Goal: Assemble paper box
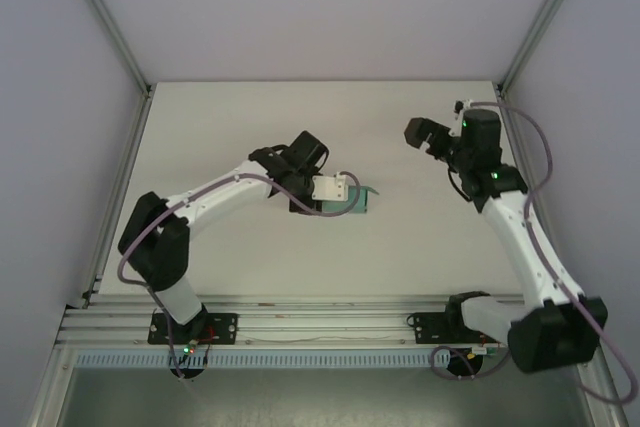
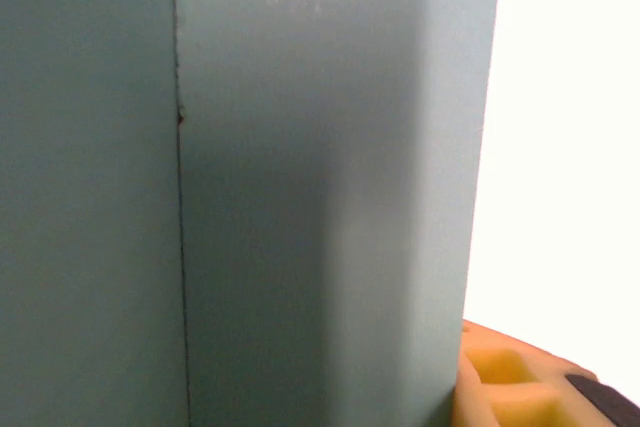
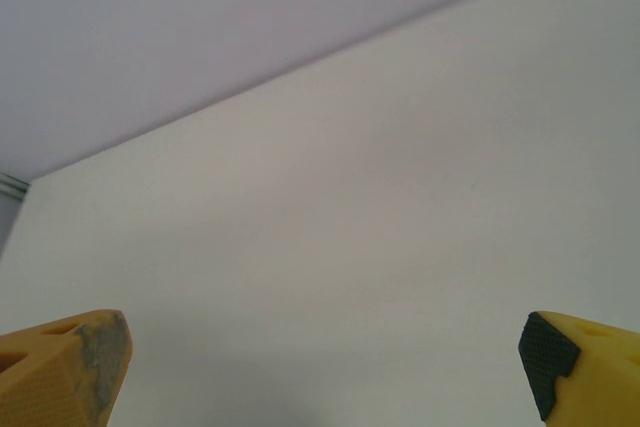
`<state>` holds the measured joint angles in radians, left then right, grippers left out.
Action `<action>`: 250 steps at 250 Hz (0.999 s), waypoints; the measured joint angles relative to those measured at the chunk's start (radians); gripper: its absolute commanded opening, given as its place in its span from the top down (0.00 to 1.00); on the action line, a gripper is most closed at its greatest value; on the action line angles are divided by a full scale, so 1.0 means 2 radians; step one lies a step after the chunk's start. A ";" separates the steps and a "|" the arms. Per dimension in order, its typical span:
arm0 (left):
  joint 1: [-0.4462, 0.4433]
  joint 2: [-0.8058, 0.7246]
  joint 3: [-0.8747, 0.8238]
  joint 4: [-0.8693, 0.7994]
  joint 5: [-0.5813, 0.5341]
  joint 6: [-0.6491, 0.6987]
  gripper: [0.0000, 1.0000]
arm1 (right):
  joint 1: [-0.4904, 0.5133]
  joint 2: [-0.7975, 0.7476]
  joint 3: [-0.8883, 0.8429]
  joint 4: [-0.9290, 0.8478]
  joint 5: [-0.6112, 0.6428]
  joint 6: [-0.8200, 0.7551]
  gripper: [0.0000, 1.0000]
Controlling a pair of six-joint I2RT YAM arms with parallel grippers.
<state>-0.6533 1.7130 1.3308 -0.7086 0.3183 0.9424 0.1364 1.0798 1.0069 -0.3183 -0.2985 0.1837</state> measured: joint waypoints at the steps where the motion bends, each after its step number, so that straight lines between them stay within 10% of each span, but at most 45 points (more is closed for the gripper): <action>1: 0.000 0.001 0.001 -0.001 0.000 0.000 0.57 | 0.000 -0.002 -0.001 0.001 0.000 -0.003 0.00; 112: 0.030 0.090 0.080 -0.108 0.063 -0.011 0.56 | 0.003 -0.031 -0.020 -0.081 -0.126 -0.259 0.02; 250: 0.030 0.118 0.121 -0.140 0.074 -0.032 0.54 | 0.104 0.130 -0.005 -0.099 -0.178 -0.328 0.43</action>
<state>-0.5930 1.9491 1.5723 -0.9878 0.4656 0.8776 0.3447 1.3388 0.9977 -0.5159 -0.6552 -0.4725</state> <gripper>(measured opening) 0.463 0.606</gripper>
